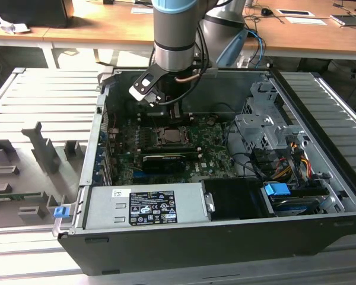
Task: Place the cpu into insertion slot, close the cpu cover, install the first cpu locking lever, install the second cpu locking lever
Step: 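Close the cpu cover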
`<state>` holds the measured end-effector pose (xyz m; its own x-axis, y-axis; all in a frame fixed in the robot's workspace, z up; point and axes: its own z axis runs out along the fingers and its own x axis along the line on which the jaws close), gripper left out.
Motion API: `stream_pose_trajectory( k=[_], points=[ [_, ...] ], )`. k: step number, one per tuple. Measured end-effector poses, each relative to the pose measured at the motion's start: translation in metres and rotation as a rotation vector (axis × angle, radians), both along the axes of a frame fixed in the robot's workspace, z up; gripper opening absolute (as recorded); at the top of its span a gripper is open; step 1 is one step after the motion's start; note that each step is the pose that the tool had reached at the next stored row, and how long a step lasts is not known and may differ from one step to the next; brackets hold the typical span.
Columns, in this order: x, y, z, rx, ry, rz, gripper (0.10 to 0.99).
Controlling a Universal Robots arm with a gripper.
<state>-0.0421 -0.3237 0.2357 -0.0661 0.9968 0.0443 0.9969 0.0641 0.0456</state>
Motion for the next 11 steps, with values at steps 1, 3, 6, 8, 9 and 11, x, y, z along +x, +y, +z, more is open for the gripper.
stream_pose_trajectory(
  k=[1, 3, 6, 8, 9, 11],
  points=[
    [-0.0013, 0.0000, 0.0000, 0.000, 0.0001, 0.000, 0.106],
    [-0.0036, 0.0000, 0.0000, 0.000, 0.0000, 0.000, 0.106],
    [-0.0051, 0.0000, 0.0000, 0.000, 0.0000, 0.000, 0.106],
    [-0.0064, 0.0000, 0.0000, 0.000, 0.0000, 0.000, 0.106],
    [-0.0066, 0.0000, 0.0000, 0.000, 0.0000, 0.000, 0.106],
    [-0.0070, 0.0000, 0.0000, 0.000, 0.0000, 0.000, 0.106]
  ],
)
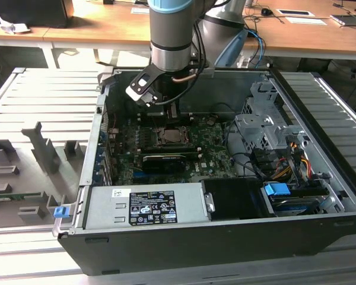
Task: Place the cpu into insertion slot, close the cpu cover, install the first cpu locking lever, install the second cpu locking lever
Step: 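Close the cpu cover, then install the first cpu locking lever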
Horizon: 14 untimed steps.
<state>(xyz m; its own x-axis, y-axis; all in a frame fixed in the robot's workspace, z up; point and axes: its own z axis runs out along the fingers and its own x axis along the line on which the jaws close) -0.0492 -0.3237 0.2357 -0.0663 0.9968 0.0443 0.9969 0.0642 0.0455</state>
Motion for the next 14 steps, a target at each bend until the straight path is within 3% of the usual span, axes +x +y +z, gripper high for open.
stream_pose_trajectory(
  k=[5, 13, 14],
  points=[
    [-0.0011, 0.0000, 0.0000, 0.000, 0.0000, 0.000, 0.106],
    [-0.0011, 0.0000, 0.0205, -0.001, 0.0000, 0.000, 0.106],
    [-0.0011, 0.0000, 0.0278, -0.001, 0.0000, 0.000, 0.106]
  ],
)
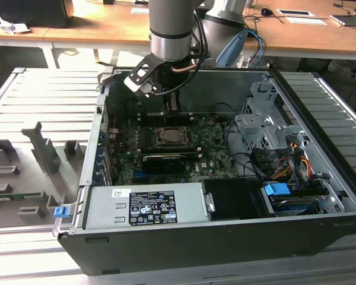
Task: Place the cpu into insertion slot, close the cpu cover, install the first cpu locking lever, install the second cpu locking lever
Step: 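Install the first cpu locking lever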
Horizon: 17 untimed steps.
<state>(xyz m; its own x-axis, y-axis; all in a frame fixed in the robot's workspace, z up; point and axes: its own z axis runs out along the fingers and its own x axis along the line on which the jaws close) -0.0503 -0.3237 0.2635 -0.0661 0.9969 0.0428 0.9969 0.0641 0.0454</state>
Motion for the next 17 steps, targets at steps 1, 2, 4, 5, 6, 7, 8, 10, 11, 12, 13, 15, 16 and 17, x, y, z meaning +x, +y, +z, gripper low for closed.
stream_pose_trajectory(
  k=[1, 2, 4, 5, 6, 7, 8, 10, 11, 12, 13, 15, 16, 17],
  points=[
    [0.0000, 0.0000, 0.0063, 0.000, 0.0000, 0.000, 0.106],
    [0.0000, 0.0000, 0.0085, 0.000, 0.0000, 0.000, 0.106],
    [0.0000, 0.0000, 0.0161, 0.000, 0.0000, 0.000, 0.106],
    [0.0000, 0.0000, 0.0186, 0.000, 0.0000, 0.000, 0.106],
    [0.0000, 0.0000, 0.0193, 0.000, 0.0000, 0.000, 0.106],
    [0.0000, 0.0000, 0.0192, -0.001, -0.0002, 0.003, 0.106],
    [0.0000, 0.0000, 0.0193, -0.001, -0.0001, 0.018, 0.106],
    [0.0000, 0.0000, 0.0193, -0.002, -0.0001, 0.070, 0.106],
    [0.0000, 0.0000, 0.0193, -0.004, 0.0000, 0.093, 0.106],
    [0.0000, 0.0000, 0.0193, -0.004, 0.0000, 0.101, 0.106],
    [0.0000, 0.0000, 0.0193, -0.005, 0.0000, 0.111, 0.106],
    [0.0000, 0.0000, 0.0193, -0.005, 0.0000, 0.122, 0.106],
    [0.0000, 0.0000, 0.0193, -0.005, 0.0000, 0.134, 0.106],
    [0.0000, 0.0000, 0.0193, -0.005, 0.0000, 0.142, 0.106]
  ],
)
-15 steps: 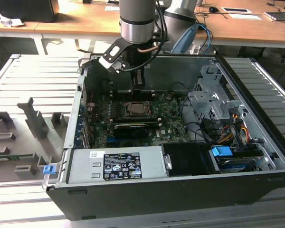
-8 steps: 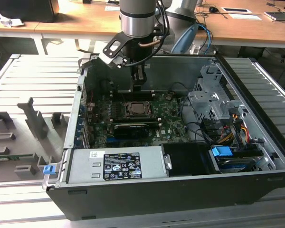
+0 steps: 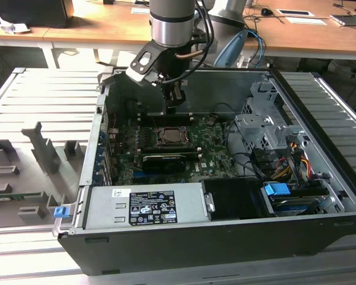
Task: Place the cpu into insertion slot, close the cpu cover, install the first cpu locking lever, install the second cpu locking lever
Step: 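Install the first cpu locking lever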
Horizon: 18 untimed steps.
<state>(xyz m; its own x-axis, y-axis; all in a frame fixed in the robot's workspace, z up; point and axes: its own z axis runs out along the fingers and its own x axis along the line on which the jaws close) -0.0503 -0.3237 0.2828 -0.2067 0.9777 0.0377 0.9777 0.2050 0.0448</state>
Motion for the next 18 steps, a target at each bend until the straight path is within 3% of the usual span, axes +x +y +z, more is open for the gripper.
stream_pose_trajectory(
  k=[18],
  points=[
    [0.0000, 0.0000, 0.0000, 0.000, 0.0000, 0.074, 0.106]
  ],
)
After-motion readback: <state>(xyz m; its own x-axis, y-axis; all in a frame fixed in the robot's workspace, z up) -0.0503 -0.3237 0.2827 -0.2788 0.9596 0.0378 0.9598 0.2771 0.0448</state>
